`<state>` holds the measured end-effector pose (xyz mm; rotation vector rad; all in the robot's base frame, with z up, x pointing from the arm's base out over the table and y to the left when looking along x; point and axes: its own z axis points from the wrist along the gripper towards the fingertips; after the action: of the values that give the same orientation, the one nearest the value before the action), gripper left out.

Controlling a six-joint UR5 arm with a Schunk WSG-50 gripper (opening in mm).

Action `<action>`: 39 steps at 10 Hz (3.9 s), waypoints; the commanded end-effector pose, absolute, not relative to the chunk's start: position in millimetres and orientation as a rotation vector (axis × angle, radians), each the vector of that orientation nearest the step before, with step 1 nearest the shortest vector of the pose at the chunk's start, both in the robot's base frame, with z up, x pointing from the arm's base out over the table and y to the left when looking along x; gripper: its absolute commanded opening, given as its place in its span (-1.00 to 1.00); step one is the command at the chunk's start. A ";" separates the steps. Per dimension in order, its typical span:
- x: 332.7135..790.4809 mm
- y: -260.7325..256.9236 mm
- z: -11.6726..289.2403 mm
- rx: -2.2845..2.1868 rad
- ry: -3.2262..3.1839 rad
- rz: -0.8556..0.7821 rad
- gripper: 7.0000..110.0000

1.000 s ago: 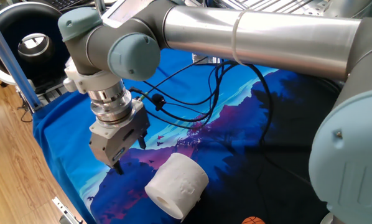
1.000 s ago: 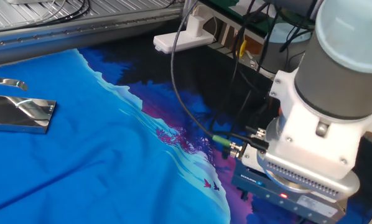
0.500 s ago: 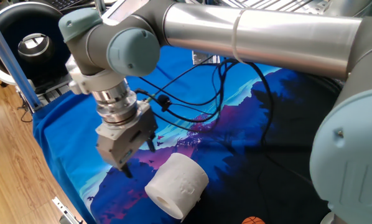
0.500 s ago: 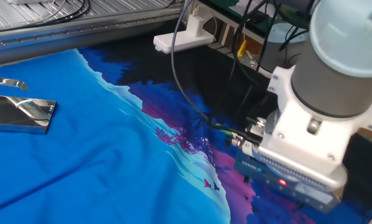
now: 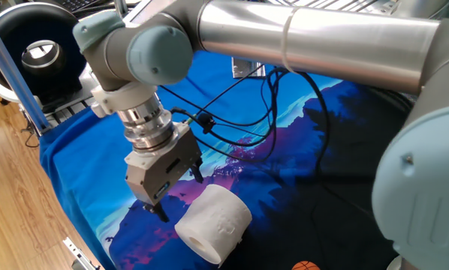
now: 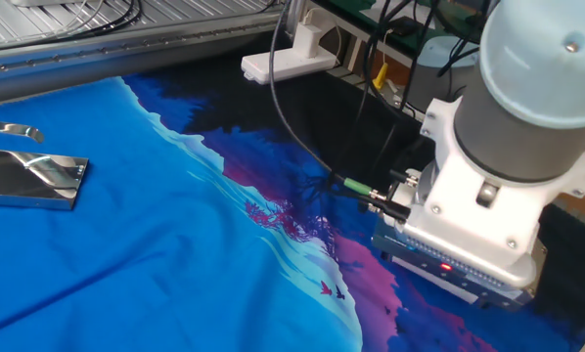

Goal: Put the toilet paper on its holder

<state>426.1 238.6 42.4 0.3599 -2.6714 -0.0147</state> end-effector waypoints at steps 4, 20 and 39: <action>415.7 240.5 51.2 0.302 -2.551 0.011 1.00; 387.2 232.3 51.1 0.292 -2.450 0.030 1.00; 388.0 217.5 63.5 0.133 -2.426 0.135 1.00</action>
<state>386.9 219.6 58.4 0.1338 -2.4340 0.1388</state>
